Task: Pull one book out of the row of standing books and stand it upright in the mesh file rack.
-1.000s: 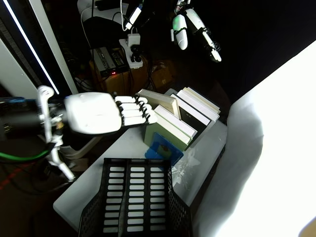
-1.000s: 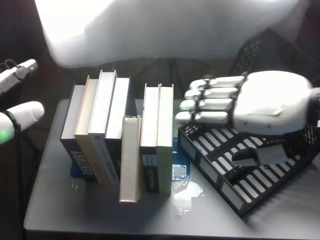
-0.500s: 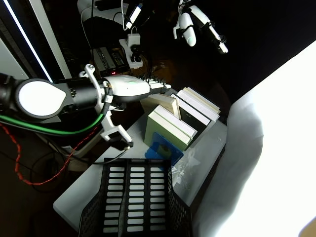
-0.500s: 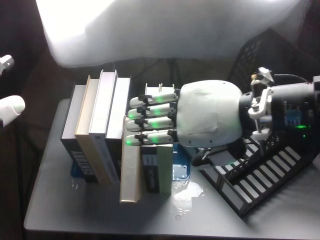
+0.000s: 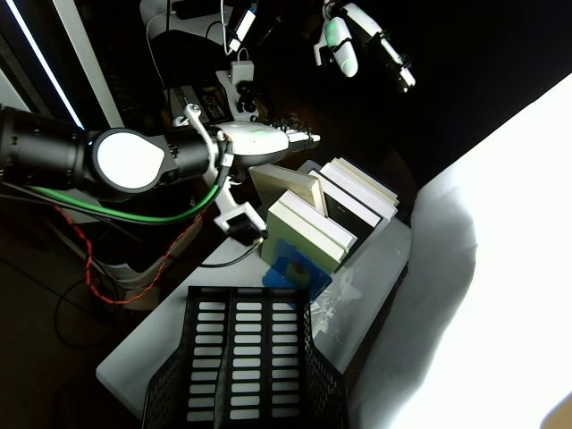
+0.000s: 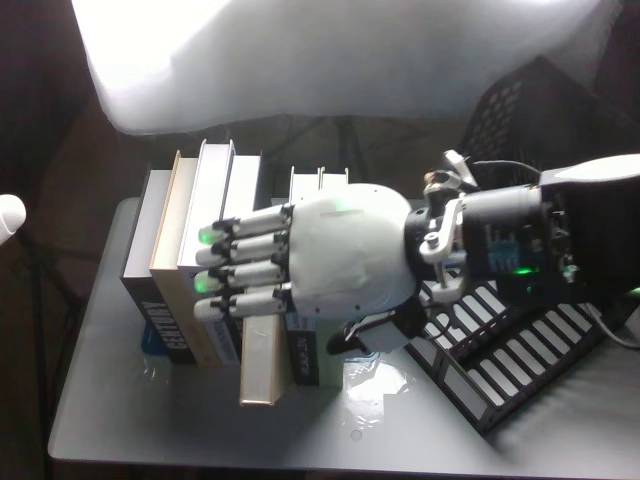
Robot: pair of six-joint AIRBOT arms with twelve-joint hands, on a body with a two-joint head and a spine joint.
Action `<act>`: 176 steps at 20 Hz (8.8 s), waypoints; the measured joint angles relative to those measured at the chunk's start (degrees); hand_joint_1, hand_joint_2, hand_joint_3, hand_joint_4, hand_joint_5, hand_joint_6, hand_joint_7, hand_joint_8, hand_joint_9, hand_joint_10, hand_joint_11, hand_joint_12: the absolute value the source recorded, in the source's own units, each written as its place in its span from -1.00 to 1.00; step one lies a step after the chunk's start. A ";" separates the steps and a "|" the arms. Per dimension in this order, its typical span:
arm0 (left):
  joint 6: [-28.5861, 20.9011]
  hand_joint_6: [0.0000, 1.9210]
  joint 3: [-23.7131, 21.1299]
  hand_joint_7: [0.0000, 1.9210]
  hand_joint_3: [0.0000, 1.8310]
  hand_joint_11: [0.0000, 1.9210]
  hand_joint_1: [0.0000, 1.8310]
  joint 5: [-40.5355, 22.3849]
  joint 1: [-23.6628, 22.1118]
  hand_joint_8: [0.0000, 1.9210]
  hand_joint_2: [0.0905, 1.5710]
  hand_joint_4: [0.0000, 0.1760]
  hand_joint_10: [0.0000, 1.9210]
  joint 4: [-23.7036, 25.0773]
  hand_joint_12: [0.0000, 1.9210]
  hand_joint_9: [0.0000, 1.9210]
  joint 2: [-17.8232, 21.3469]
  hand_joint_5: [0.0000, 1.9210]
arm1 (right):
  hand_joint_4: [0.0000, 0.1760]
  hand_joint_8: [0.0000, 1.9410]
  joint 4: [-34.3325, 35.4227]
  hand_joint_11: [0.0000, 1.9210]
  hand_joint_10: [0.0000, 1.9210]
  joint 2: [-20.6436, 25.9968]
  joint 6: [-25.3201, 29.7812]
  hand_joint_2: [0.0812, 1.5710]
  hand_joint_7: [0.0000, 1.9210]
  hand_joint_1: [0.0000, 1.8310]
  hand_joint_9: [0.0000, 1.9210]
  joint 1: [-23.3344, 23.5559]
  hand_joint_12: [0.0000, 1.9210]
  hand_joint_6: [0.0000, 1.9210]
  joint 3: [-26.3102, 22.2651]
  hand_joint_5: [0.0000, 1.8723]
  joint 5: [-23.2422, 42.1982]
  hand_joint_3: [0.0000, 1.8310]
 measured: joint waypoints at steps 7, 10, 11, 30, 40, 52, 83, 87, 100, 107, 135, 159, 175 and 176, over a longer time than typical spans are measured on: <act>0.02 -0.99 -0.20 -0.92 -0.99 -1.00 -0.58 -0.92 1.66 -0.99 0.68 -0.66 -0.92 -1.31 0.96 -1.00 0.02 -0.83 | -1.00 -1.00 -10.95 -1.00 -1.00 -6.34 0.07 0.33 -1.00 -0.13 -1.00 0.96 -1.00 -1.00 4.39 -1.00 -0.87 -1.00; 0.00 -0.99 -0.15 -0.93 -0.99 -1.00 -0.60 -1.38 1.66 -0.99 0.71 -1.00 -1.00 -1.25 1.00 -1.00 0.02 -0.82 | -1.00 -1.00 -10.95 -1.00 -1.00 -7.50 43.23 0.33 -1.00 -0.16 -1.00 2.01 -1.00 -1.00 5.38 -1.00 -0.90 -1.00; 0.02 -0.99 -0.11 -0.92 -0.98 -1.00 -0.63 -1.20 1.66 -0.99 0.73 -1.00 -1.00 -1.49 1.00 -1.00 0.00 -0.82 | -1.00 -1.00 -13.09 -1.00 -1.00 -7.89 43.19 0.32 -1.00 -0.12 -1.00 2.29 -1.00 -1.00 5.53 -1.00 -1.01 -1.00; 0.00 -0.99 -0.07 -0.95 -1.00 -1.00 -0.49 -1.81 2.21 -1.00 0.76 -1.00 -1.00 -2.21 -1.00 -1.00 -0.17 -0.80 | -1.00 -1.00 -36.41 -1.00 -1.00 -11.04 44.48 0.25 -1.00 0.11 -1.00 3.93 -1.00 -1.00 6.34 -1.00 -2.19 -0.96; 0.02 -1.00 0.02 -0.95 -1.00 -1.00 -0.55 -2.16 2.27 -1.00 0.75 -1.00 -1.00 -2.43 -1.00 -1.00 -0.66 -0.82 | -1.00 -1.00 -40.94 -1.00 -1.00 -13.66 44.59 0.11 -0.99 0.20 -1.00 3.78 -1.00 -0.99 8.57 -0.98 -3.87 -1.00; -0.02 -0.99 0.13 -0.94 -1.00 -1.00 -0.57 -3.17 3.10 -0.99 0.75 -1.00 -0.99 -2.95 -1.00 -0.98 -1.01 -0.82 | -1.00 -1.00 -45.46 -1.00 -0.84 -16.22 44.61 0.14 -0.64 0.26 -0.83 1.73 -0.20 -1.00 12.81 -0.63 -5.46 -0.99; 0.00 -1.00 0.11 -0.99 -1.00 -1.00 -0.63 -3.91 3.89 -1.00 0.75 -1.00 -1.00 -3.45 -1.00 -1.00 -1.25 -0.86 | -1.00 0.17 -49.37 -0.58 0.49 -17.35 44.48 0.47 -0.05 0.48 -0.23 2.54 0.90 0.25 13.27 -0.11 -5.49 -1.00; 0.00 -1.00 0.04 -0.98 -1.00 -1.00 -0.63 -4.44 3.87 -1.00 0.76 -1.00 -1.00 -3.45 -1.00 -1.00 -1.25 -0.87 | -1.00 0.20 -45.29 -0.72 0.51 -14.82 44.52 0.50 -0.12 0.47 -0.29 3.54 0.86 0.36 11.34 -0.12 -4.57 -1.00; 0.02 -1.00 0.00 -0.96 -1.00 -1.00 -0.60 -4.68 2.60 -1.00 0.75 -1.00 -1.00 -2.56 -0.19 -1.00 -1.18 -0.83 | -1.00 0.02 -33.99 -0.56 0.41 -2.32 49.29 0.43 0.04 0.50 -0.12 10.91 0.81 0.18 1.81 -0.12 1.29 -1.00; 0.00 -0.99 0.44 -0.95 -1.00 -1.00 -0.58 -4.85 1.42 -0.99 0.77 -1.00 -1.00 -2.32 -1.00 -1.00 -1.18 -0.80 | -1.00 0.33 -31.26 -0.27 0.60 4.09 49.51 0.53 -0.16 0.47 -0.18 15.80 0.86 0.32 -1.18 -0.29 3.72 -1.00; 0.00 -1.00 1.90 -0.92 -1.00 -1.00 -0.44 -1.05 -4.83 -1.00 0.74 -1.00 -0.99 1.84 -1.00 -0.96 -2.32 -0.80 | -1.00 0.51 -42.05 -0.88 0.71 21.86 49.68 0.56 -0.19 0.27 -0.50 37.13 1.00 0.30 -7.80 -0.18 6.62 -1.00; 0.02 -1.00 1.62 -1.00 -1.00 -1.00 -0.79 -0.20 -4.83 -1.00 0.76 -0.66 -1.00 1.64 -1.00 -1.00 -2.32 -0.91 | -1.00 0.69 -57.68 -0.44 0.75 28.57 49.88 0.66 -0.41 0.20 -0.47 31.87 1.00 0.55 -9.90 -0.26 6.14 -0.99; 0.00 -1.00 1.42 -1.00 -1.00 -1.00 -0.73 0.57 -4.24 -1.00 0.75 -0.45 -1.00 1.51 -1.00 -1.00 -2.34 -0.91 | -0.89 0.65 -47.74 -0.56 0.47 23.23 49.79 0.74 -0.42 0.14 -0.44 21.07 0.90 0.79 -5.16 -0.43 -4.37 -0.99; 0.00 -1.00 1.42 -1.00 -1.00 -1.00 -0.73 0.48 -4.22 -1.00 0.74 -0.34 -1.00 1.51 -1.00 -1.00 -2.34 -0.90 | -1.00 0.69 -46.56 -0.44 0.58 23.02 49.77 0.73 -0.34 0.16 -0.34 20.24 0.94 0.73 -5.16 -0.49 -5.97 -1.00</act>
